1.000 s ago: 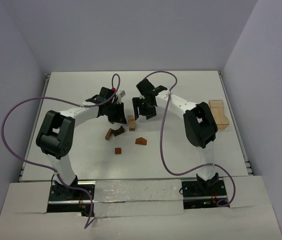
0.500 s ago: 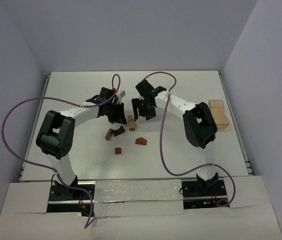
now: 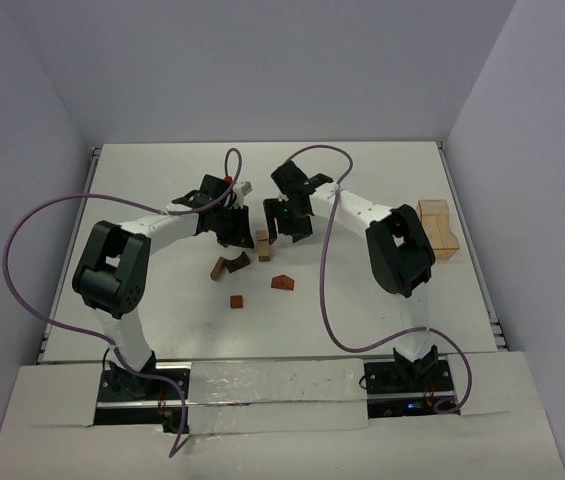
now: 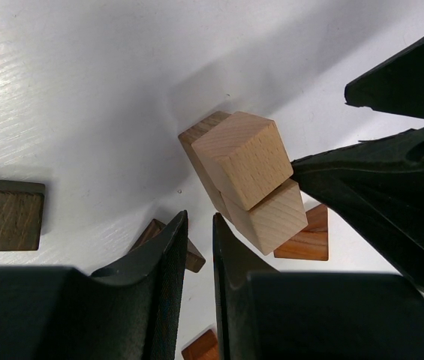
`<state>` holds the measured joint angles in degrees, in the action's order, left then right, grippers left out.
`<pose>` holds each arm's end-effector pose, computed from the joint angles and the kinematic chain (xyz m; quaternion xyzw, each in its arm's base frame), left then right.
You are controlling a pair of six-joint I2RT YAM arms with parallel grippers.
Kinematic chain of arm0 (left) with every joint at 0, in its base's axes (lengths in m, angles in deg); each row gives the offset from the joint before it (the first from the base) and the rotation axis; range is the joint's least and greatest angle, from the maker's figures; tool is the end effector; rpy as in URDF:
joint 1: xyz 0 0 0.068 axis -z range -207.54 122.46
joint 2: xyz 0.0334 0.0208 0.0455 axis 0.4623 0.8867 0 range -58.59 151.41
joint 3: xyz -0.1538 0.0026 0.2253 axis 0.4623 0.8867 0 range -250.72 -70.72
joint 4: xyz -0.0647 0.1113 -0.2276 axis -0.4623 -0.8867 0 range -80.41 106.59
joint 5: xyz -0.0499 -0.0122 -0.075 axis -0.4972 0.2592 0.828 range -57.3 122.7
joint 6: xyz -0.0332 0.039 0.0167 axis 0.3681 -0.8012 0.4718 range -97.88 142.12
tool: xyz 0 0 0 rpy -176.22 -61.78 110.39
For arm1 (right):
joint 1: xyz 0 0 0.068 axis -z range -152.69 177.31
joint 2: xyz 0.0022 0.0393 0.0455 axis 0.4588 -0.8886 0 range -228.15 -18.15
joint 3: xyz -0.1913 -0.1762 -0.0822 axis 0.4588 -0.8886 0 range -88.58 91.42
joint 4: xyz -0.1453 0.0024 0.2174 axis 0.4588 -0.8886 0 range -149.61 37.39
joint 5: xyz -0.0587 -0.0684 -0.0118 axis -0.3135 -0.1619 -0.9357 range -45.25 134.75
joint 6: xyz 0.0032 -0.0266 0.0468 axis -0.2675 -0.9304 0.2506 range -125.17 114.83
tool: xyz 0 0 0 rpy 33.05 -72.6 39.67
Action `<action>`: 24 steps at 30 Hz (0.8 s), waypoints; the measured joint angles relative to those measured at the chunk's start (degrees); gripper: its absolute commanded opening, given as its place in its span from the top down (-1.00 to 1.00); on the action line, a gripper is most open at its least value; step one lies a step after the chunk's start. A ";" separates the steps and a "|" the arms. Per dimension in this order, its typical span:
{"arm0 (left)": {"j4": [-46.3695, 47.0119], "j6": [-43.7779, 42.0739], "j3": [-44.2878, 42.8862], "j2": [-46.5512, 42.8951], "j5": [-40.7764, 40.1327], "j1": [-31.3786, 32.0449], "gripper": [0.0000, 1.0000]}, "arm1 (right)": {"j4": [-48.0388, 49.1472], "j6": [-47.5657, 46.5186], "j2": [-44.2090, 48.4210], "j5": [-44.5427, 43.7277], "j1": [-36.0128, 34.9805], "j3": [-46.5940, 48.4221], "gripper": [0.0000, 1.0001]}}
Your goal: Build the wood block tower
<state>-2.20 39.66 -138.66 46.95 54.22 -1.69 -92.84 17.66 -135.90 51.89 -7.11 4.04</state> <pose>0.3370 -0.1778 0.1766 0.1219 0.9341 -0.2711 0.1979 0.3570 0.2500 0.1980 -0.1117 0.9688 0.1554 0.1578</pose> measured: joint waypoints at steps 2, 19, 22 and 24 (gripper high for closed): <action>0.00 -0.01 0.02 -0.01 0.00 0.00 0.46 | 0.00 -0.01 0.00 -0.04 -0.04 0.00 -0.46; -11.89 -26.18 -4.72 -11.77 2.83 -7.37 -0.73 | -0.98 -6.18 12.12 1.06 2.08 -4.06 -0.99; -18.69 -38.23 -7.45 -15.26 3.34 -7.18 -0.58 | -1.20 -7.66 15.60 2.23 3.31 -4.78 -0.99; -23.79 -46.24 -9.04 -16.36 5.07 -7.11 -0.99 | -1.20 -8.32 17.18 3.14 4.46 -4.83 -0.99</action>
<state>-25.99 -6.58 -147.70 30.59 59.29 -8.80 -94.04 9.34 -118.73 55.03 -2.65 -0.79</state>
